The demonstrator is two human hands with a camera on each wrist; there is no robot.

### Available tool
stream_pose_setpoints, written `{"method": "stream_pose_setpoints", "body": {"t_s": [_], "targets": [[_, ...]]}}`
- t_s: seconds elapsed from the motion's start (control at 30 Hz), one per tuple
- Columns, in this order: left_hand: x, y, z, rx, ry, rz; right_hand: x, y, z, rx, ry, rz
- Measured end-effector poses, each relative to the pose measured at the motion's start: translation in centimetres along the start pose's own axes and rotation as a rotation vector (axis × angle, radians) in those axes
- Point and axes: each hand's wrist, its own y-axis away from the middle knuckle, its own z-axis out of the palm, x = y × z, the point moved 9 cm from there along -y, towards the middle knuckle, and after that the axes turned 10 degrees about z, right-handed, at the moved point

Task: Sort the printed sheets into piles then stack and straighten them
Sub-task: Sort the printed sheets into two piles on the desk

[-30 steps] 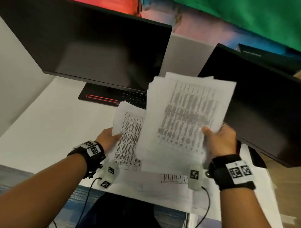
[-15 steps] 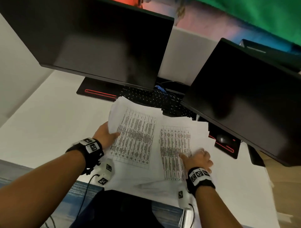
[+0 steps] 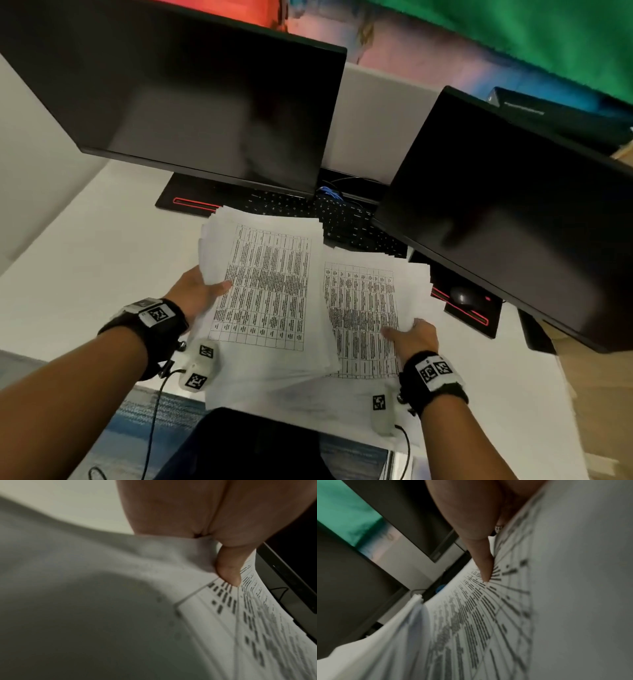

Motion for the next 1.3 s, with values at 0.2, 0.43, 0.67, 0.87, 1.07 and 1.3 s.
{"method": "stream_pose_setpoints", "body": {"t_s": [0.2,0.43,0.67,0.87,1.07,1.3], "targets": [[0.8,0.1,1.9,-0.044,-0.145,0.050,-3.2,3.4,-4.2,0.136,-0.059,-0.208],[1.0,-0.3,1.8,-0.003,-0.291,0.074,-10.9,13.5,-10.0,0.314,0.021,-0.631],[1.2,-0.1,2.3,0.026,-0.275,0.096,-14.2,18.3,-16.2,0.216,-0.480,-0.702],[-1.7,-0.5,1.8,0.024,0.319,-0.184,-12.2,11.4,-5.8,-0.116,-0.473,-0.379],[-2.0,-1.6,3.6,-0.096,0.291,-0.132,-7.8,5.6,6.3,-0.123,0.045,-0.182],[0.1,-1.6,3.2,-0.062,-0.386,0.045,-5.0,5.8,6.6,0.035,0.213,-0.204]]}}
